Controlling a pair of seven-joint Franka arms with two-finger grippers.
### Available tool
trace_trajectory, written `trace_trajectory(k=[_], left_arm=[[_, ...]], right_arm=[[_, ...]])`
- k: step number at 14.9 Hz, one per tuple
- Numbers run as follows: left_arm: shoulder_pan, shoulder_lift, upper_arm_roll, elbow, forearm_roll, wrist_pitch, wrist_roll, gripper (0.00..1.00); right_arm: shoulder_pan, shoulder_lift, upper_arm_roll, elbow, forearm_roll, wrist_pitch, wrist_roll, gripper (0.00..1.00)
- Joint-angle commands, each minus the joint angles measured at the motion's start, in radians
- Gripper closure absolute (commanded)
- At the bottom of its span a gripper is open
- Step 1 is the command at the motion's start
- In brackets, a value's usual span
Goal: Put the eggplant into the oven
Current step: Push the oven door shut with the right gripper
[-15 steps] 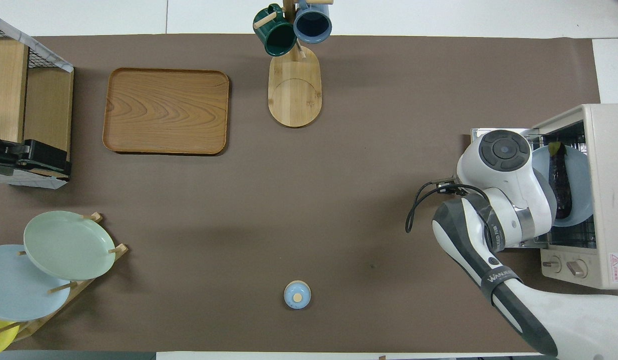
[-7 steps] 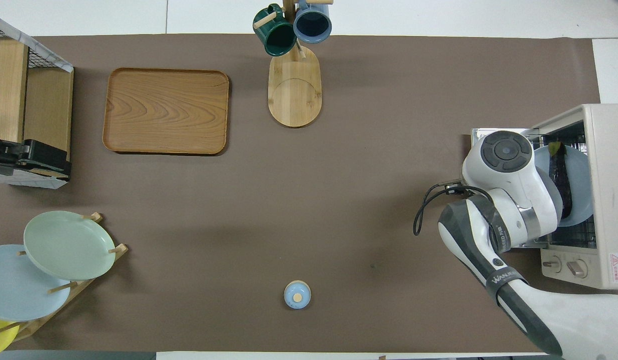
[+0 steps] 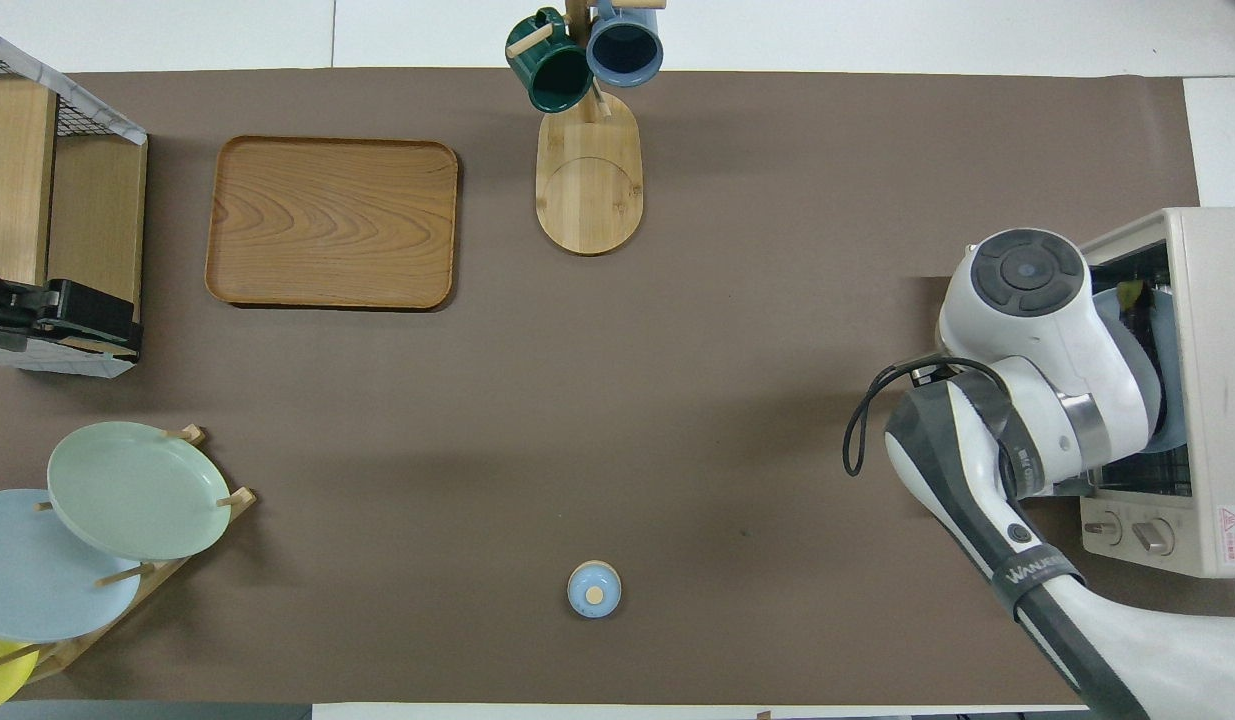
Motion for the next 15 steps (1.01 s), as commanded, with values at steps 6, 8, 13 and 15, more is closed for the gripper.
trace_trajectory(k=[6, 8, 13, 15], left_arm=[[0.006, -0.014, -0.007, -0.006, 0.020, -0.010, -0.007, 0.00], [0.006, -0.014, -0.007, -0.006, 0.020, -0.010, -0.007, 0.00], [0.006, -0.014, -0.007, -0.006, 0.020, -0.010, -0.007, 0.00], [0.006, -0.014, -0.007, -0.006, 0.020, -0.010, -0.007, 0.00]], right_arm=[[-0.159, -0.101, -0.020, 0.029, -0.038, -0.064, -0.224, 1.00], [-0.188, -0.117, -0.020, 0.032, -0.036, -0.067, -0.267, 1.00], [-0.205, -0.118, -0.019, 0.140, 0.010, -0.209, -0.286, 1.00], [-0.201, -0.118, -0.013, 0.264, 0.074, -0.333, -0.286, 0.90]])
